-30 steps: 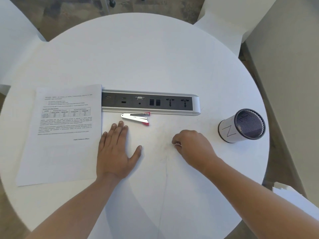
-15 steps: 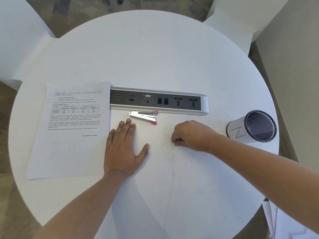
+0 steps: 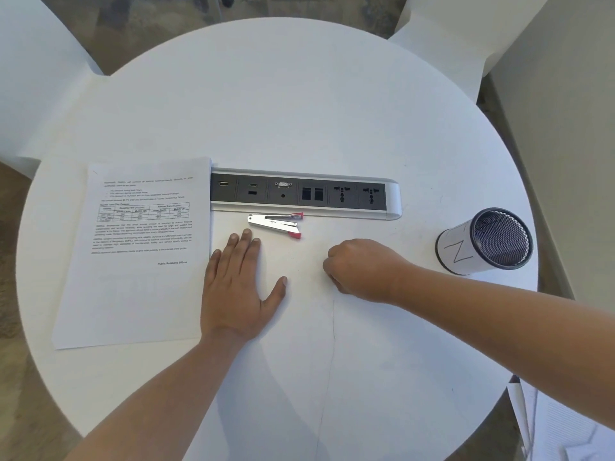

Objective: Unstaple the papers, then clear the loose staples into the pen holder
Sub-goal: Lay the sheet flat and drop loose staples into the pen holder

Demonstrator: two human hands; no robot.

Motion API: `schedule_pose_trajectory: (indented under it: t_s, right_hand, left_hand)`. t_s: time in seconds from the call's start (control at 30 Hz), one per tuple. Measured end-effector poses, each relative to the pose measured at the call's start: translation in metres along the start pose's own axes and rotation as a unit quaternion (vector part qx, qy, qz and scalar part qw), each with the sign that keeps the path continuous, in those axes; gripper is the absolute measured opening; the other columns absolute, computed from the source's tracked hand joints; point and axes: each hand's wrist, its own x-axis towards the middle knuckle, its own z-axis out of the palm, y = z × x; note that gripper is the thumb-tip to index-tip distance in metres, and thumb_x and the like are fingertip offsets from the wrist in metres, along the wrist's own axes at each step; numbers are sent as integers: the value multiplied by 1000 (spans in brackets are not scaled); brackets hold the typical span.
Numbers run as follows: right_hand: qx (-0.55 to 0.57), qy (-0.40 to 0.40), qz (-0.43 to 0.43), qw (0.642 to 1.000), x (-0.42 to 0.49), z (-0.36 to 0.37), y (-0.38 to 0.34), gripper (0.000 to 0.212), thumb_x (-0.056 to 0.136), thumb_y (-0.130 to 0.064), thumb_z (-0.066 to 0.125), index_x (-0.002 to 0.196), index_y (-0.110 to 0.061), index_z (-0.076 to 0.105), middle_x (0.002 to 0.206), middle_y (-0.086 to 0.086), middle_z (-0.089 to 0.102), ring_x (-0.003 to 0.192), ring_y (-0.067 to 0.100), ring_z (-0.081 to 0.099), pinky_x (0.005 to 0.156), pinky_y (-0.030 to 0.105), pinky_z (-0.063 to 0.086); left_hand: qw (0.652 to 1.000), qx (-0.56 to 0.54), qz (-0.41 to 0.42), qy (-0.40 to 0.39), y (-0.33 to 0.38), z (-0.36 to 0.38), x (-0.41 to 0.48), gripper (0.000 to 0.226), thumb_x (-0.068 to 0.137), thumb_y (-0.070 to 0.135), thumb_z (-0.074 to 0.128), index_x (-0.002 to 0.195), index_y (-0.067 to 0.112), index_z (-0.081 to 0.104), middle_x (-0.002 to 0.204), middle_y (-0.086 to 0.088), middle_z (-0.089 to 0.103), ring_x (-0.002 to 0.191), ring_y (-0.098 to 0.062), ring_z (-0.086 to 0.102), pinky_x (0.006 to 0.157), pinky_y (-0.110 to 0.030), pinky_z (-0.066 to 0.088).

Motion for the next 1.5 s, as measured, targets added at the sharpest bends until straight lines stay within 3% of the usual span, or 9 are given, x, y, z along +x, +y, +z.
schedule_pose_trajectory:
  t_s: [0.2, 0.4, 0.63, 0.8, 0.9, 1.03, 1.2, 1.3, 1.5]
  right_hand:
    - [125, 27, 103, 986, -7, 10, 1, 6, 82, -16, 51, 80, -10, 51, 79, 1, 54, 70, 25, 51, 60, 34, 43]
    - [411, 198, 293, 840, -46, -1, 13, 9, 69, -11, 65, 66, -10, 56, 65, 3, 66, 58, 17, 58, 50, 30, 49]
    - [402, 306, 411, 759, -124, -34, 50, 11, 70, -9, 70, 66, -15, 63, 62, 1, 68, 51, 15, 57, 46, 21, 43]
    - [313, 259, 465, 786, -158, -23, 90, 15, 77, -9, 70, 68, -21, 69, 70, -2, 68, 61, 8, 58, 49, 18, 37]
    - [272, 208, 489, 802, -163, -13, 104, 25, 83, -8, 63, 86, -29, 77, 89, 5, 71, 64, 17, 59, 51, 21, 40]
    - [260, 252, 483, 798, -163, -12, 106, 21, 85, -14, 64, 97, -26, 76, 90, 0, 74, 82, 20, 64, 70, 30, 52]
    - [282, 318, 465, 777, -151, -28, 79, 10, 83, -22, 66, 82, -29, 72, 76, -12, 69, 74, 15, 62, 62, 25, 48]
    - [308, 303, 392, 813, -121, -28, 39, 10, 82, -21, 67, 83, -25, 75, 71, -12, 70, 73, 17, 65, 70, 30, 52]
    - [336, 153, 304, 878, -44, 20, -22, 17, 85, -21, 55, 87, -24, 72, 83, -3, 74, 77, 24, 67, 69, 35, 57]
  left_hand:
    - [1000, -2, -1, 2, 0, 0, 0, 79, 89, 63, 39, 151, 13, 37, 164, -1, 29, 152, -21, 25, 124, -44, 18]
    - [1000, 0, -2, -6, -1, 1, -1, 80, 89, 63, 38, 151, 14, 36, 165, 0, 27, 153, -21, 23, 125, -43, 16]
    - [1000, 0, 3, 0, -2, 2, -1, 79, 89, 62, 40, 150, 13, 38, 163, -2, 30, 152, -22, 26, 124, -44, 19]
    - [1000, 3, 2, -1, -2, 2, -1, 80, 88, 63, 38, 151, 13, 36, 164, -2, 29, 152, -22, 26, 124, -44, 18]
    - [1000, 4, 1, -4, -1, 2, -1, 80, 88, 63, 37, 151, 13, 36, 164, -2, 29, 152, -21, 25, 125, -43, 17]
    - [1000, 5, 2, -1, 0, 0, -1, 81, 88, 63, 37, 151, 12, 37, 163, -3, 31, 152, -22, 26, 124, -43, 17]
    - [1000, 1, -1, 0, 1, 0, 0, 80, 88, 63, 37, 151, 13, 36, 164, -2, 29, 152, -21, 25, 124, -44, 18]
    - [1000, 2, 0, 0, 1, 1, 0, 79, 88, 63, 39, 151, 13, 36, 164, -1, 29, 152, -21, 25, 124, -44, 19]
    - [1000, -1, -2, -3, 1, 0, -1, 80, 89, 64, 38, 151, 14, 36, 164, 0, 28, 152, -20, 23, 125, -43, 17]
